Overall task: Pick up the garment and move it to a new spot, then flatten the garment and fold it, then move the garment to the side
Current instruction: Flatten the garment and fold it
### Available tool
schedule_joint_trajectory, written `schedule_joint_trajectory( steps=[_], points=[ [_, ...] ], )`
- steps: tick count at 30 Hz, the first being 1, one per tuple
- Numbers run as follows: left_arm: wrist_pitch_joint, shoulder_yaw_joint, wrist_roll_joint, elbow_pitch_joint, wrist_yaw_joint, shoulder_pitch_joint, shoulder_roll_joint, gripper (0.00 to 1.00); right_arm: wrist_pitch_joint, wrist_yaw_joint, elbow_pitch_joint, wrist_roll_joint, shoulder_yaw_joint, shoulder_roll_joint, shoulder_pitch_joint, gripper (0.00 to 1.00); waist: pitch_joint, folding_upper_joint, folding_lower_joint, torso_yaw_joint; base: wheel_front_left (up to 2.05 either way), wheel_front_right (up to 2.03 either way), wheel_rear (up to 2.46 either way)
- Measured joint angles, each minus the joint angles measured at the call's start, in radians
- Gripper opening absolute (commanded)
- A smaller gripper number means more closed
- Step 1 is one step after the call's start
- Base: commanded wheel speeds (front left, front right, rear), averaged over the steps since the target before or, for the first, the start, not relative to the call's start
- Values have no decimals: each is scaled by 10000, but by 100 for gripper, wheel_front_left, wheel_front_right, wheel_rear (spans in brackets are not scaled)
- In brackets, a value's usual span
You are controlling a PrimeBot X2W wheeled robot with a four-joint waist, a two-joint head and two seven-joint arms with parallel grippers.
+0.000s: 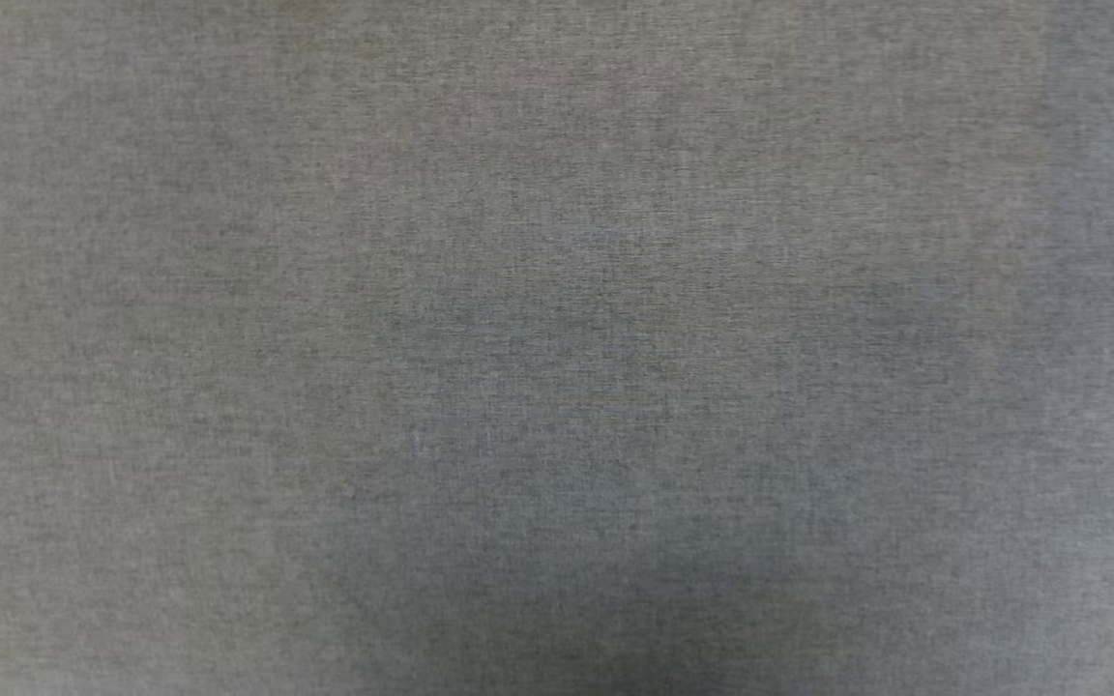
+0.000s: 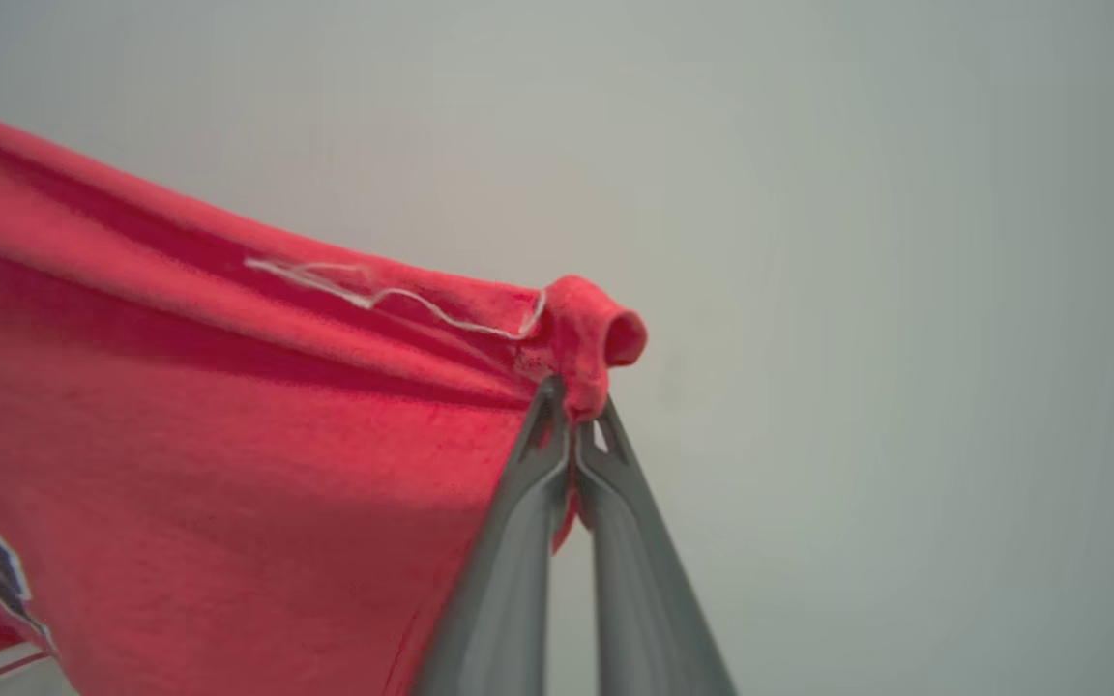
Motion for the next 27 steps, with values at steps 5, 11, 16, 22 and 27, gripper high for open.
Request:
schedule_joint_trajectory(
  steps=[5, 11, 16, 22, 27],
  points=[
    [-621, -178, -293, 581, -84, 1127, -412, 0, -738, -2, 594, 81, 430, 100, 183, 0, 54, 0, -1, 250, 0, 0, 0],
    [-802, -357, -773, 510, -140, 3177, -1097, 0, -1346, -10, 1122, 502, 1195, 182, 1318, 0, -167, 0, -1, 454, 0, 0, 0],
    [-813, -249, -941, -224, -142, 5001, -1438, 0, -1712, -12, 1308, 1072, 1620, 240, 2420, 0, -574, 0, -2, 585, 0, 0, 0],
    [-813, -259, -961, -1239, 23, 7671, -1666, 0, -1814, -12, 1271, 1871, 2466, 134, 4500, 0, -1330, 0, -3, 710, 0, 0, 0],
    [-813, -255, -1078, -1678, 247, 9694, -1639, 0, -1684, -13, 1064, 2765, 3028, -146, 6090, 0, -2049, 0, -3, 797, 0, 0, 0]
  ],
)
